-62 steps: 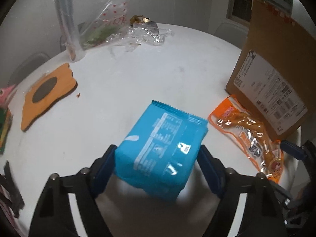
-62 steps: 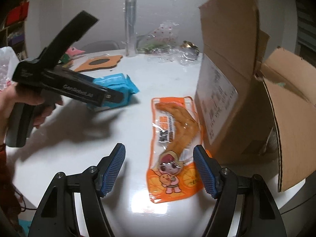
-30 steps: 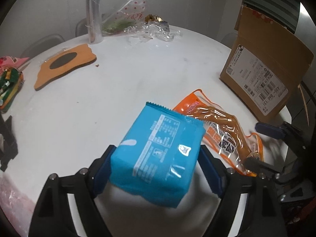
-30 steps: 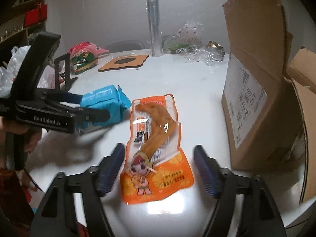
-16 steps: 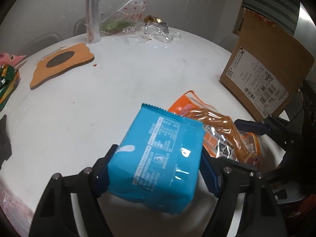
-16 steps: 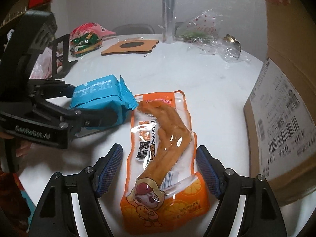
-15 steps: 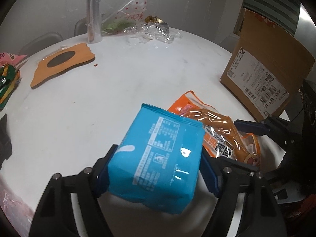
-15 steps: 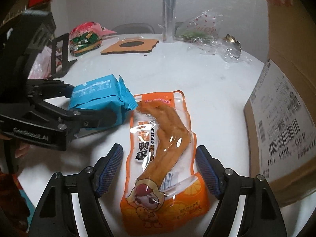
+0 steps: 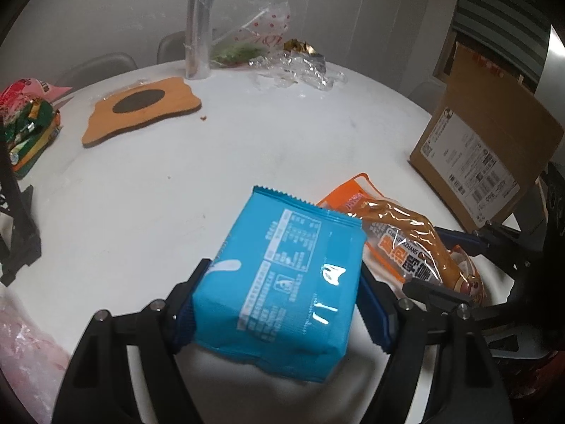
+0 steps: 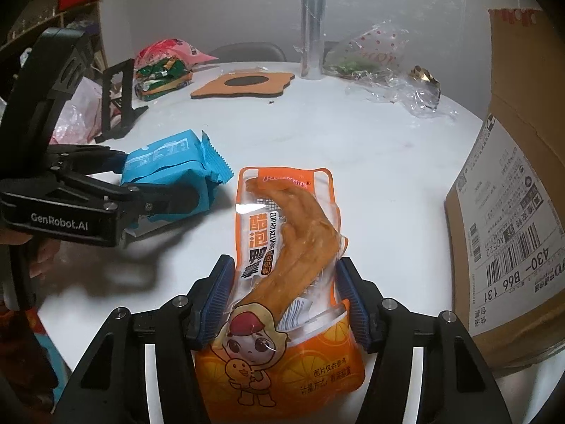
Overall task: Organize snacks
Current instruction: 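Carry both packs over the cardboard box and open both grippers to drop them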
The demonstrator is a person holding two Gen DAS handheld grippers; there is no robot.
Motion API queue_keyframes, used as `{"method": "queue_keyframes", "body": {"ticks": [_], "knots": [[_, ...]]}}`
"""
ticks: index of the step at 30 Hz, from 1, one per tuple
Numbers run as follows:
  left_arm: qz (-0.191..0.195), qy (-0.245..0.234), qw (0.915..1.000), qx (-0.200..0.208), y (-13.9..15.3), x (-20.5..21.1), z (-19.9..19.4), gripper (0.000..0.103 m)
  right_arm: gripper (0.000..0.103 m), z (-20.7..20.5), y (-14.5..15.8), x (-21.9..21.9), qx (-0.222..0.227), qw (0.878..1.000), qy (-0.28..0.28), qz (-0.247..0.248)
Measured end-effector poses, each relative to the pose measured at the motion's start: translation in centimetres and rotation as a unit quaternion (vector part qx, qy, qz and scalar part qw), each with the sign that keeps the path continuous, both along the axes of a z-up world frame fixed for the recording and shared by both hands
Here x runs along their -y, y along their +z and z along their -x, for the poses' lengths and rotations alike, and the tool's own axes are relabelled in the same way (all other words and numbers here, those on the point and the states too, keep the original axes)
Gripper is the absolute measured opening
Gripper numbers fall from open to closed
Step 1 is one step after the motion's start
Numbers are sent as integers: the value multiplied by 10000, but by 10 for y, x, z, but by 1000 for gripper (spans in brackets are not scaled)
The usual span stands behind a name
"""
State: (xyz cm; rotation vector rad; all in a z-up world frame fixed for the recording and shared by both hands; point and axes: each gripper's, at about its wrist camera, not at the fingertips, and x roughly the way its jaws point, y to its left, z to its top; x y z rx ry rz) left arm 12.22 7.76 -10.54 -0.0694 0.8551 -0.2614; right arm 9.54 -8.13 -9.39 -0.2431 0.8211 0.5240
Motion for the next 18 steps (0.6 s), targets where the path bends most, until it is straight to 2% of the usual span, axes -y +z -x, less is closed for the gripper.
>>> {"method": "queue_keyframes", "body": {"ticks": [8,18], "knots": [[-6,92,9994,342,28,-2,10,74,56,8,22,1,265,9996,81,-102],[-124,215,9940,1064,88,2,42,74,56,23,70,0,812,9961,214,-278]]}}
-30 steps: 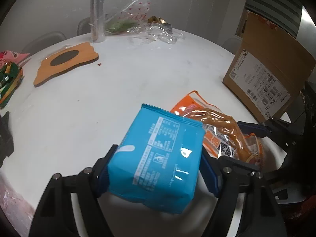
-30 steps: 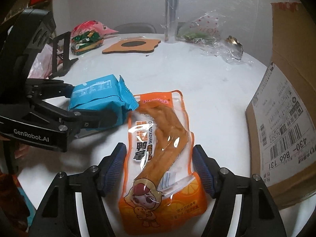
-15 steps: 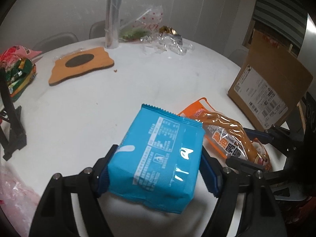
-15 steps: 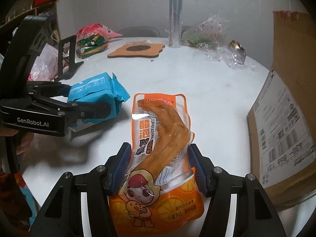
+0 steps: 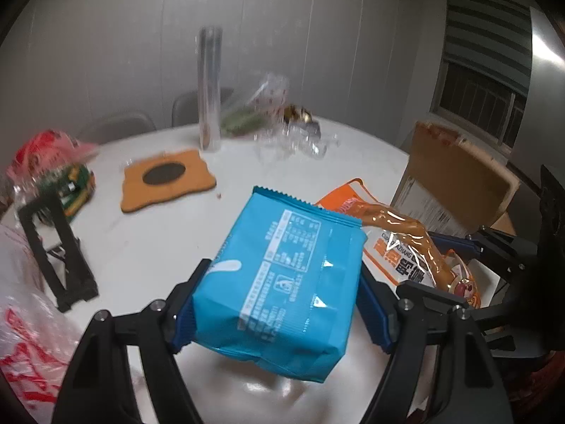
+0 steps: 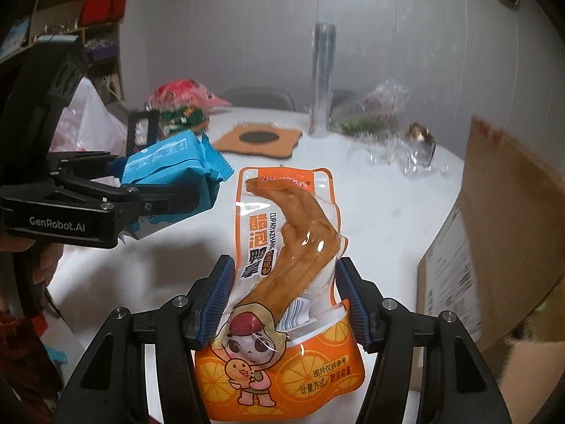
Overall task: Organize snacks
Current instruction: 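Carry both packs over the cardboard box and open both grippers to drop them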
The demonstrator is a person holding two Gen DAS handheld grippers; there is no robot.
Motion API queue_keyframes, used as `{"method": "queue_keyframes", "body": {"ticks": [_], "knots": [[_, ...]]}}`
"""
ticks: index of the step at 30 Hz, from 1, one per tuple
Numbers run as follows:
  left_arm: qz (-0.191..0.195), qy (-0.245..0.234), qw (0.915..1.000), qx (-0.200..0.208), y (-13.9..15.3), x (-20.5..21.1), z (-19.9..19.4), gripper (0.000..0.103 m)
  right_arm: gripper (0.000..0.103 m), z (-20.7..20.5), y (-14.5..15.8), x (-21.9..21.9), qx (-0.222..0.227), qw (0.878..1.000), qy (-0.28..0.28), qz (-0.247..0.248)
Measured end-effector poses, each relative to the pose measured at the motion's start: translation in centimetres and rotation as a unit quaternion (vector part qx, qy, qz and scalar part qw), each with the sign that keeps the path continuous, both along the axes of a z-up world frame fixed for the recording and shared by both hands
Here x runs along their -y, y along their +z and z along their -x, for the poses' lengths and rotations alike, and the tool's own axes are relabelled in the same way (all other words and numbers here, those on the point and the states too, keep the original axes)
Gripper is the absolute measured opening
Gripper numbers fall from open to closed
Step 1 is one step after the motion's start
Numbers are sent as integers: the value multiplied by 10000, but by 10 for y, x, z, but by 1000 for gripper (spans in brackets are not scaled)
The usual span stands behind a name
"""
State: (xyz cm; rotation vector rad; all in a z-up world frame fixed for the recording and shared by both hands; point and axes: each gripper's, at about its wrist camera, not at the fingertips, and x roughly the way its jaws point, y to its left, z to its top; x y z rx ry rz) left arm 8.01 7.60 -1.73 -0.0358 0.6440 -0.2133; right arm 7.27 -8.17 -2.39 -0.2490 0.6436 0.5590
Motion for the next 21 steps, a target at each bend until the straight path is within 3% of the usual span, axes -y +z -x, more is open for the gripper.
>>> {"method": "queue_keyframes", "body": {"ticks": [12,21], "knots": [[-286,-94,9973,664,63,28,28,74,56,25,65,24,568,9973,147,-436],[-385,-597,9928,968,104,80,20,74,56,38,110,74,1038,9924,-191,-638]]}}
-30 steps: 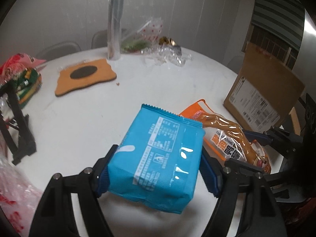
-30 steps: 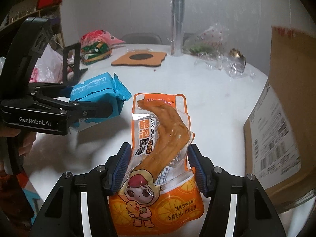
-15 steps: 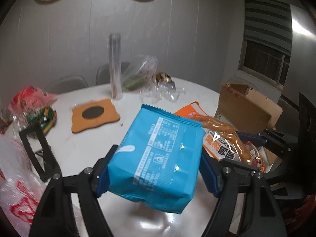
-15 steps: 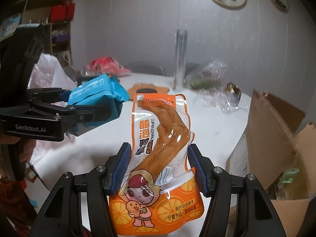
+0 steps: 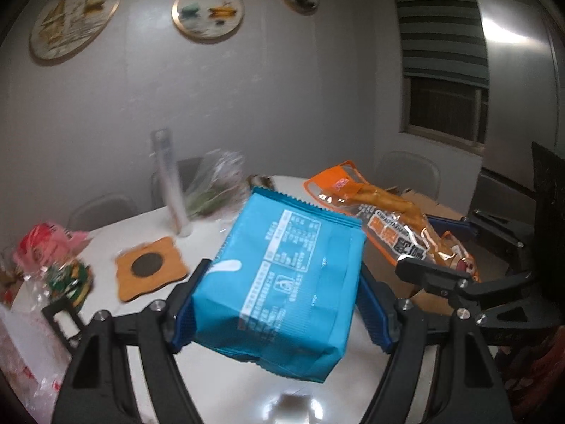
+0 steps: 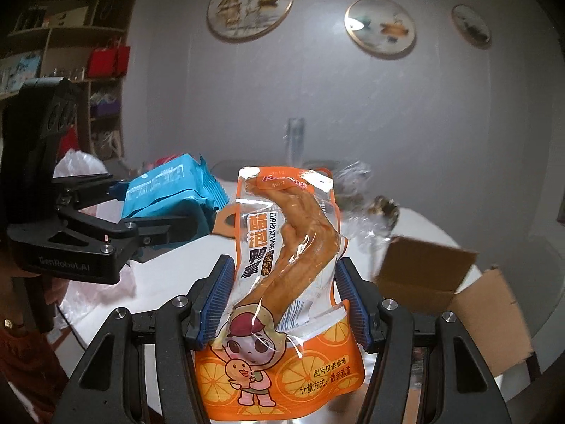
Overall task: Organize snacks
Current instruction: 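Carry both packs over the cardboard box and open both grippers to drop them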
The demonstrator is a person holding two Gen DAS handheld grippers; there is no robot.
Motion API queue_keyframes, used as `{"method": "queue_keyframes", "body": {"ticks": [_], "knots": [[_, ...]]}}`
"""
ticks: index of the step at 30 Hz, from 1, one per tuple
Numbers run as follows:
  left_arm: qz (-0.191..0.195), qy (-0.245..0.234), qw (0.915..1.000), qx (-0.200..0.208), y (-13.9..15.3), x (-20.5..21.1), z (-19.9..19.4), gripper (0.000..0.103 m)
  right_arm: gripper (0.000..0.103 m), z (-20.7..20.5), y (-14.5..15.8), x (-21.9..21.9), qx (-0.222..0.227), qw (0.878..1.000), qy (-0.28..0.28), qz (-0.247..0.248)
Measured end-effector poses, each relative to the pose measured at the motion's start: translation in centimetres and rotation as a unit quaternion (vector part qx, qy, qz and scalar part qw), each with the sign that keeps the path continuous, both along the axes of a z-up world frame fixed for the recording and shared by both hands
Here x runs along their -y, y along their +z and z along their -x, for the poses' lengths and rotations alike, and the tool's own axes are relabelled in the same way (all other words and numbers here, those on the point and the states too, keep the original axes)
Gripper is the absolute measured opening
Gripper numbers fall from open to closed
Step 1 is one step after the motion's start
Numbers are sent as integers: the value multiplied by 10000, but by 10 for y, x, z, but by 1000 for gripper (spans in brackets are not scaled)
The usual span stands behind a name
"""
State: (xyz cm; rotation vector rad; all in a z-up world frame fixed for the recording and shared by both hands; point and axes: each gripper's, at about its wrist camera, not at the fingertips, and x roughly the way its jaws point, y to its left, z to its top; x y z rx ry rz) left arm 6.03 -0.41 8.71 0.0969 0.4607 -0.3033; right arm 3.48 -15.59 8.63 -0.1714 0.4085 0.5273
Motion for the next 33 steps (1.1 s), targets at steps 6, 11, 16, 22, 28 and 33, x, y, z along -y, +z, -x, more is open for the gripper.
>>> {"method": "queue_keyframes", "body": {"ticks": [6,11,16,22,28,33], "knots": [[-123,-454,9989,8,15,48,-17,74,56,0,12,40,100,9993,-353,-107],[-242,-917,9955,-51,24,95,-34,74,56,-6,11,75,81,9972,-729,-111],[-347,-1297,9905,-306,23,138,-59,74,56,-18,0,106,-105,9948,-1001,-141],[-483,-1583,9826,-838,6,176,-95,74,56,-42,-23,125,-589,9934,-983,-42],[-568,-1720,9751,-1277,-11,195,-127,74,57,-68,-40,133,-1019,9915,-805,87],[-645,-1779,9706,-1487,-24,206,-143,74,57,-92,-45,135,-1318,9889,-647,221]]}}
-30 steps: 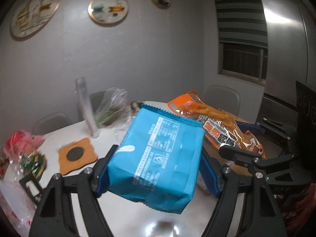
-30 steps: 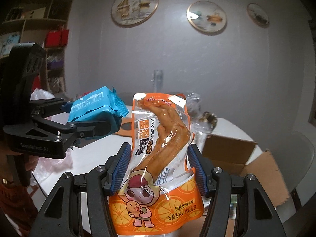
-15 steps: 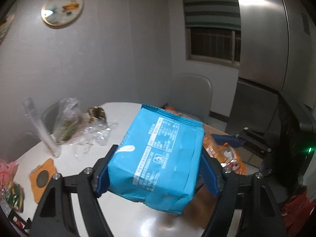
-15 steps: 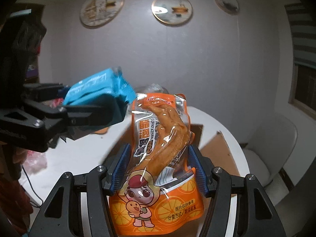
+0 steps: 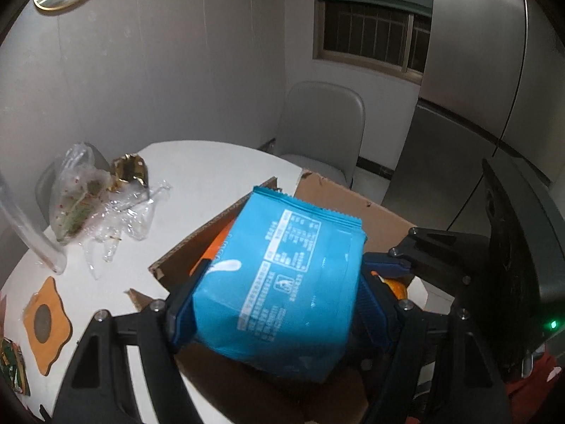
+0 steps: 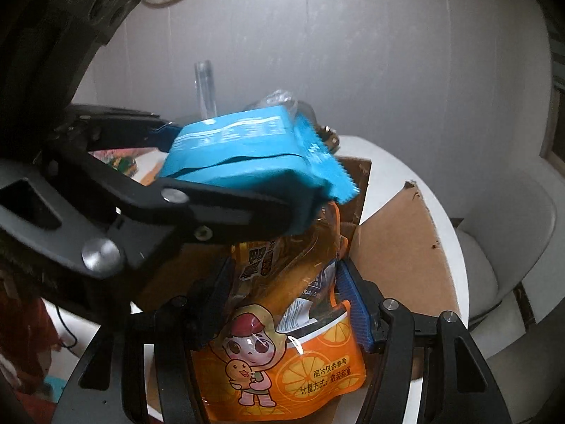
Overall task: Organize snacks
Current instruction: 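Carry both packs over the cardboard box and open both grippers to drop them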
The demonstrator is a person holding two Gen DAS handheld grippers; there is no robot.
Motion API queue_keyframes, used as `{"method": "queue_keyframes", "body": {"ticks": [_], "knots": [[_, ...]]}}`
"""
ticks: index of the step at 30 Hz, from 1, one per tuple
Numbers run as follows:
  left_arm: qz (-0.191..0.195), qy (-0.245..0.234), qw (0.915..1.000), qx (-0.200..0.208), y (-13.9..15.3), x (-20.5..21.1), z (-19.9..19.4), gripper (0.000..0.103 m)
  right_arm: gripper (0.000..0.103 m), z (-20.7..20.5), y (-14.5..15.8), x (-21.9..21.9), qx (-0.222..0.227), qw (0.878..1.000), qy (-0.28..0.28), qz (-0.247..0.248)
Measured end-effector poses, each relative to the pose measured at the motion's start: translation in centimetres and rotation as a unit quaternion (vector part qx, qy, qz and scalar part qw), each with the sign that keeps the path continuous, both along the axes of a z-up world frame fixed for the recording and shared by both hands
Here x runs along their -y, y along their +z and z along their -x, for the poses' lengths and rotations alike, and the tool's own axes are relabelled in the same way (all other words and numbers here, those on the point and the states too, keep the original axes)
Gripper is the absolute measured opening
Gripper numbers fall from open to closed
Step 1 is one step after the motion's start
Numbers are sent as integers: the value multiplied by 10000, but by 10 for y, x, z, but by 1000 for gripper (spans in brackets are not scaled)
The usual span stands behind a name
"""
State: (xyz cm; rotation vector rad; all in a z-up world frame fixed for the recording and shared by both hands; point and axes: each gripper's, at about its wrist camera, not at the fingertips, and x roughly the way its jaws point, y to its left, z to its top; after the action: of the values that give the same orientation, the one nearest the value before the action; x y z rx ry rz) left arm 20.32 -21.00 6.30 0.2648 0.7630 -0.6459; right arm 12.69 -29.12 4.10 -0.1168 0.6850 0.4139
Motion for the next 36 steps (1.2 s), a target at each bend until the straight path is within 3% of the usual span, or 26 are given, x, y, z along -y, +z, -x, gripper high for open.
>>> {"method": "queue_keyframes", "body": {"ticks": [8,10,15,25,36], "knots": [[-103,-143,9997,-152,-13,5,-5,74,60,-15,-11,-14,-284,9990,303,174],[-102,-146,9998,-104,-13,4,-3,74,65,-16,-13,-17,-340,9984,381,255],[25,-76,10000,-35,-6,-3,0,74,65,-19,-11,-19,-339,9986,264,307],[248,128,9990,350,13,-25,21,100,83,3,-3,-16,-84,9984,277,486],[471,760,9925,838,22,-58,56,102,97,21,11,-7,284,9986,336,302]]}}
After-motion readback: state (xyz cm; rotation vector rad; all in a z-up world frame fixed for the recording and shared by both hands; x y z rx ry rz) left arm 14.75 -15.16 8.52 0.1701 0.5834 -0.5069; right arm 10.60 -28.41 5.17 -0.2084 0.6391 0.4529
